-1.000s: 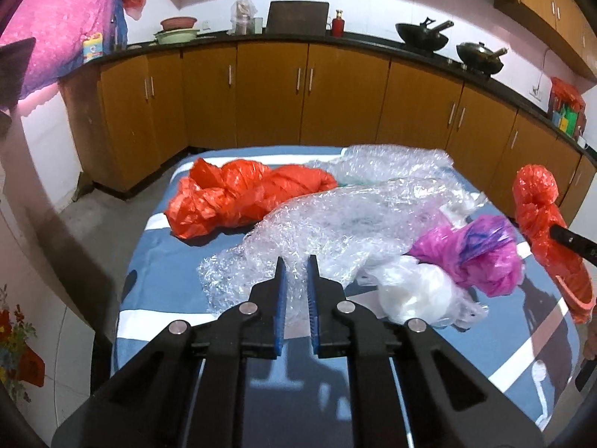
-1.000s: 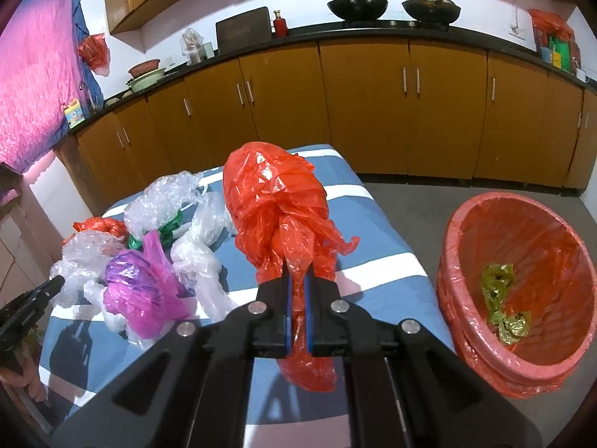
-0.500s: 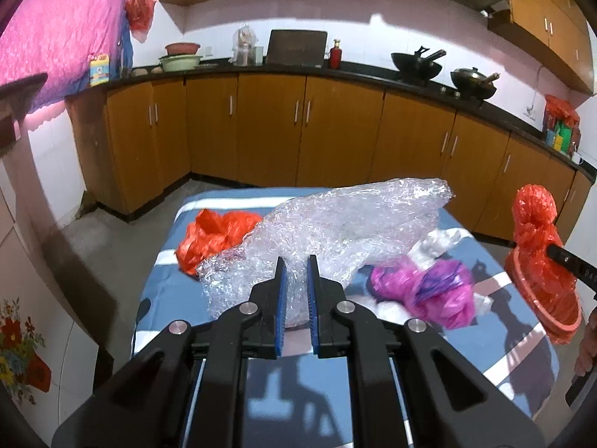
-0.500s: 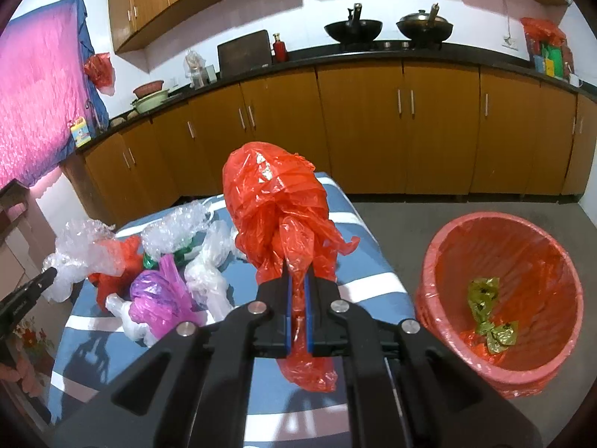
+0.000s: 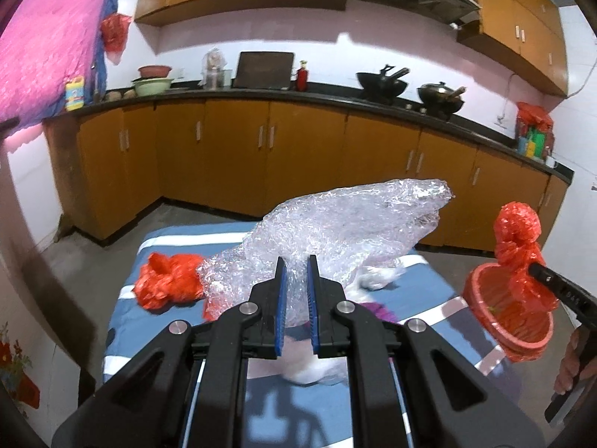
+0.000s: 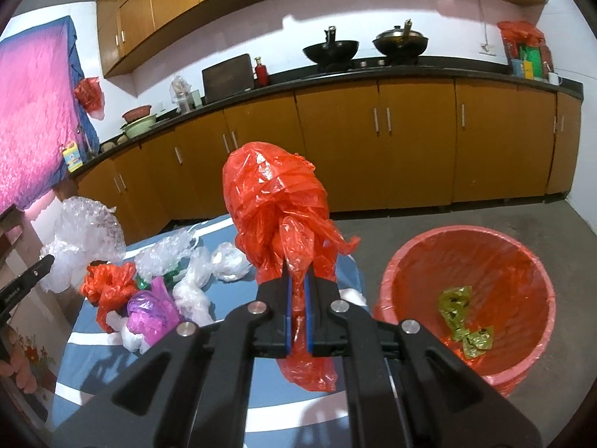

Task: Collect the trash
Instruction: 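Drop the bubble wrap from the left tool while the right tool drops the red bag into the wastebasket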

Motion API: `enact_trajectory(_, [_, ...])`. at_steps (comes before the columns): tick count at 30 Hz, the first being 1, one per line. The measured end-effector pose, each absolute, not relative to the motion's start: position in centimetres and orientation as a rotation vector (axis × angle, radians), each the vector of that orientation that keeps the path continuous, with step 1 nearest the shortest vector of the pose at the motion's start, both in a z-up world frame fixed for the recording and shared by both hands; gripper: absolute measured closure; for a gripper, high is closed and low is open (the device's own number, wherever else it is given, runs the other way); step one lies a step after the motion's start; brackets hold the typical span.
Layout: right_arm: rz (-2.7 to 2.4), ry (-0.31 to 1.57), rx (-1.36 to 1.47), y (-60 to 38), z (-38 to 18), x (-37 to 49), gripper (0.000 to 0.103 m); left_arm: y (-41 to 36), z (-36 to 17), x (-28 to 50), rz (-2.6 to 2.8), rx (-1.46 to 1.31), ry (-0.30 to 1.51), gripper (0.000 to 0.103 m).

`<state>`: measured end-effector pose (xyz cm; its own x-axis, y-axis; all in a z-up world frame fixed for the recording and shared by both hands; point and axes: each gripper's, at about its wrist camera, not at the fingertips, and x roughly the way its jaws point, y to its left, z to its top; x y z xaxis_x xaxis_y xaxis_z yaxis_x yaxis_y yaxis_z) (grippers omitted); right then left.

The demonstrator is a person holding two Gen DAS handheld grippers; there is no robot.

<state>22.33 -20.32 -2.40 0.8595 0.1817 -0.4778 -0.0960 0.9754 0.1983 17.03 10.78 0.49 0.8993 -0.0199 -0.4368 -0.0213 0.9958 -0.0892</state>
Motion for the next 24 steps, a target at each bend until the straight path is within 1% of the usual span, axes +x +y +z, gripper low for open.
enact_trajectory(11, [0.08,0.487,0.189,-24.2,-1.7,21.1,0.096,5.4,1.4,18.4,-0.105,-0.089,0.434,0.093])
enact_trajectory(24, [-0.084,0.473,0.228,-31.4,-2.0,19.9,0.097,-4.5,1.0,21.2,-0.293,-0.048,0.463,0.093])
